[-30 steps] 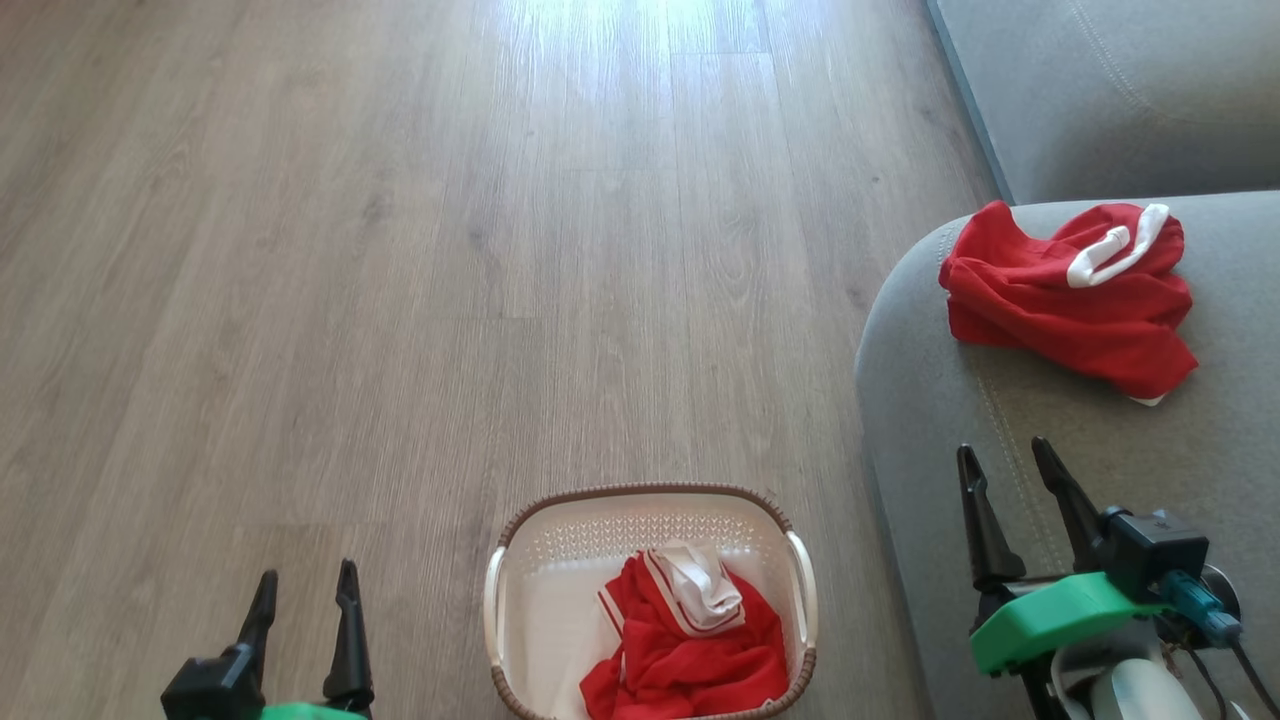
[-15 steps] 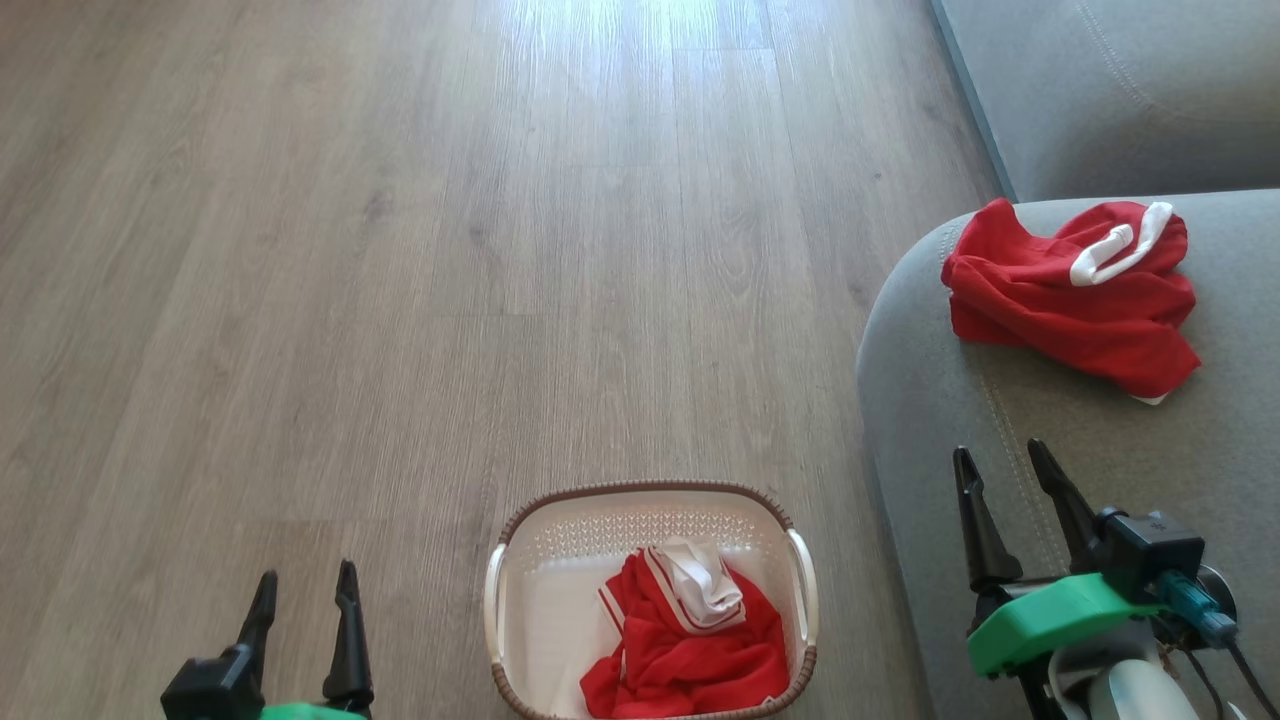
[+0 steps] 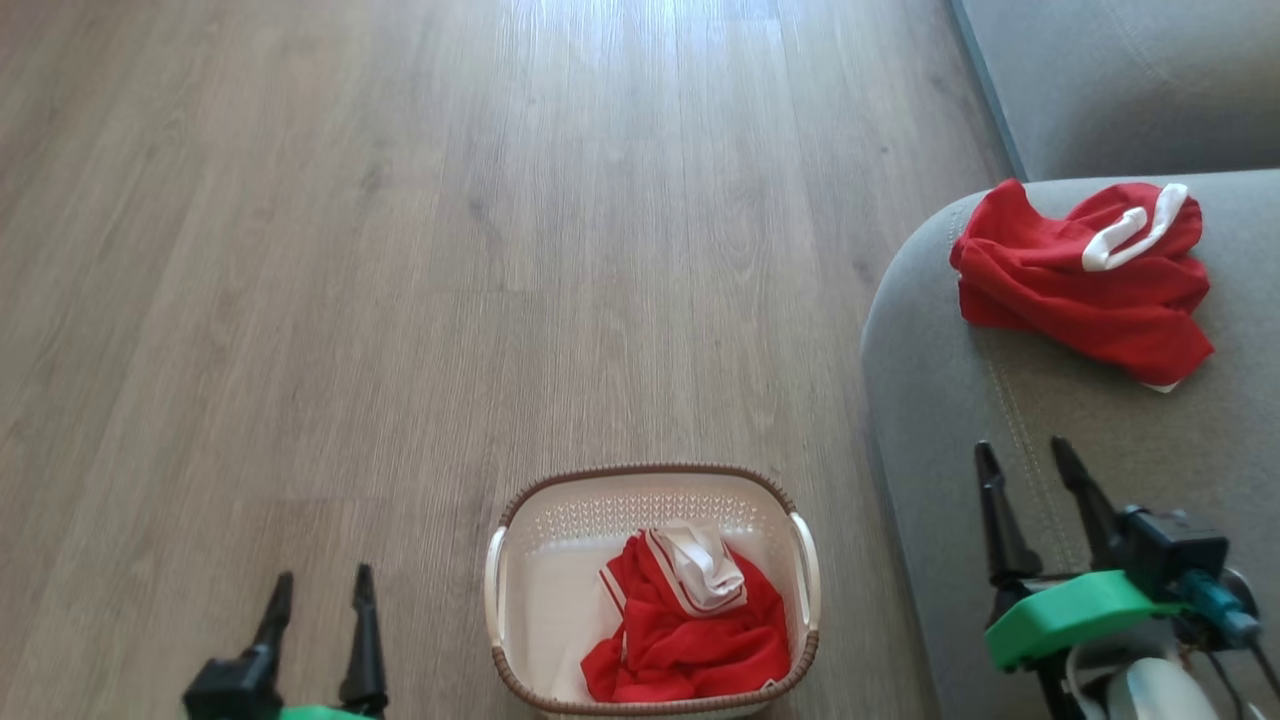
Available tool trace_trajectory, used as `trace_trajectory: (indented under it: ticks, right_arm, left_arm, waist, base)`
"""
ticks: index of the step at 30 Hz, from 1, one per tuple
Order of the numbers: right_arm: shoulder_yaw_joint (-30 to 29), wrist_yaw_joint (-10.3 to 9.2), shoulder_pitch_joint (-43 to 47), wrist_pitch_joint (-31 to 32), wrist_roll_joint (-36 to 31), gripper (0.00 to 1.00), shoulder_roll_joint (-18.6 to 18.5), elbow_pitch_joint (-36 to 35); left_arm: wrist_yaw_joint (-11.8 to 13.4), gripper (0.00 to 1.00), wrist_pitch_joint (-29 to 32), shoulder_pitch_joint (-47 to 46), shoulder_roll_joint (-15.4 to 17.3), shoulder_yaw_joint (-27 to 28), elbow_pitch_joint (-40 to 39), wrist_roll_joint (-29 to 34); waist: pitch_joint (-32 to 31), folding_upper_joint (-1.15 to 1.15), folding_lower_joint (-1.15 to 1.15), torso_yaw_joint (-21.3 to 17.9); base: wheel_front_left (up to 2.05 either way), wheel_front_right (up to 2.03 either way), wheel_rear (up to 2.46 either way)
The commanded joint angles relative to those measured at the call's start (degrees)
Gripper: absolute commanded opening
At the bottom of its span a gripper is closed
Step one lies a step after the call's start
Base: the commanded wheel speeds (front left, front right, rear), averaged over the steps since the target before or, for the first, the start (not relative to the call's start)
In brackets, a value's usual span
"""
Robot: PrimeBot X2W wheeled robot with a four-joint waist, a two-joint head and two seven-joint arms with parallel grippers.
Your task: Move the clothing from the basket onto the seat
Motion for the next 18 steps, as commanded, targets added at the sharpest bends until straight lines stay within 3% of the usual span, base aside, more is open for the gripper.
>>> trace_trajectory:
  ticks: [1,10,18]
  right_arm:
    - [0.1,-0.02,-2.3,-0.7,-0.4,1.0,0.0,-2.2]
    - [-3.8,-0.02,-5.7,-0.7,-2.8,1.0,0.0,-5.6]
    - [-4.2,-0.02,-11.7,-0.7,-3.5,1.0,0.0,-10.2]
  left_arm:
    - [-0.3,1.0,0.0,-3.2,0.2,1.0,-1.3,0.8]
    - [-2.9,1.0,1.9,-9.6,-2.6,-4.5,2.6,3.1]
    - [-6.5,1.0,2.4,-20.8,-6.7,-9.3,12.0,5.6]
  waist:
    - [0.8,0.0,0.0,0.0]
    - [7.7,0.0,0.0,-0.7]
    - [18.9,0.0,0.0,-3.5]
  base:
    - [0.0,0.0,0.0]
    - [0.0,0.0,0.0]
    - [0.0,0.0,0.0]
